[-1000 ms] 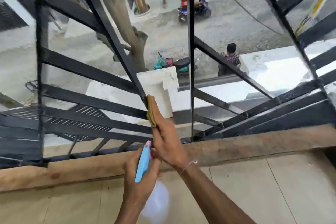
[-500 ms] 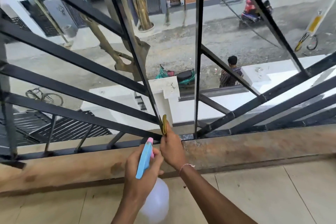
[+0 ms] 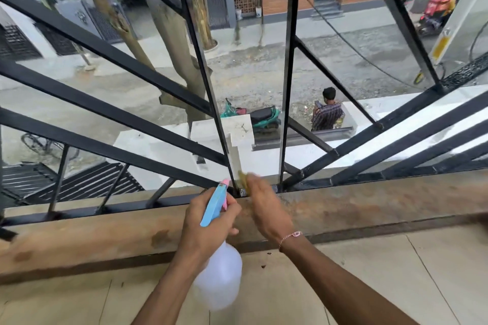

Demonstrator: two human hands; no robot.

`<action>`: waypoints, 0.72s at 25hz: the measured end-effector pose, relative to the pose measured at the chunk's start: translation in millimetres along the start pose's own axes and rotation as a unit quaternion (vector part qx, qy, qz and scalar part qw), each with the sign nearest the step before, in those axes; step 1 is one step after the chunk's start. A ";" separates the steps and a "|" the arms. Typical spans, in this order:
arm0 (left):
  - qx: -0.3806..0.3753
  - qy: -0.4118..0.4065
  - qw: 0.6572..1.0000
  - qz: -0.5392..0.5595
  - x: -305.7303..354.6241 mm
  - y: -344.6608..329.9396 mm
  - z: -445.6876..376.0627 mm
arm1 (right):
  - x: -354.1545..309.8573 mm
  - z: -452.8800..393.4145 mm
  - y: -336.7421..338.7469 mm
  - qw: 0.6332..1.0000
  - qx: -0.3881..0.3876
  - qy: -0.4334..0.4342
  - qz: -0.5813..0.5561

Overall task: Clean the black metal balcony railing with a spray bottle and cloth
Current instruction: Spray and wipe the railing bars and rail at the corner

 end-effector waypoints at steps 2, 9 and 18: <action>-0.005 -0.001 1.000 0.004 -0.4 0.2 -0.5 | 0.4 -1.3 19.2 0.991 0.061 0.011 0.121; -0.005 -0.018 1.000 0.008 3.8 9.3 -2.6 | -8.1 -1.2 -33.0 0.970 -0.054 -0.096 0.215; -0.054 -0.014 0.998 0.002 1.7 6.7 -6.8 | 17.6 11.4 -15.0 0.967 -0.006 0.035 0.252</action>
Point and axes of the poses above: each hand's wrist, its own z-axis away from the middle knuckle, its own y-axis out of the back of the hand, x = y × z, the point moved 3 cm from there along -z, towards the middle knuckle, and after that the axes turned 1 degree about x, right-handed, at the moved point
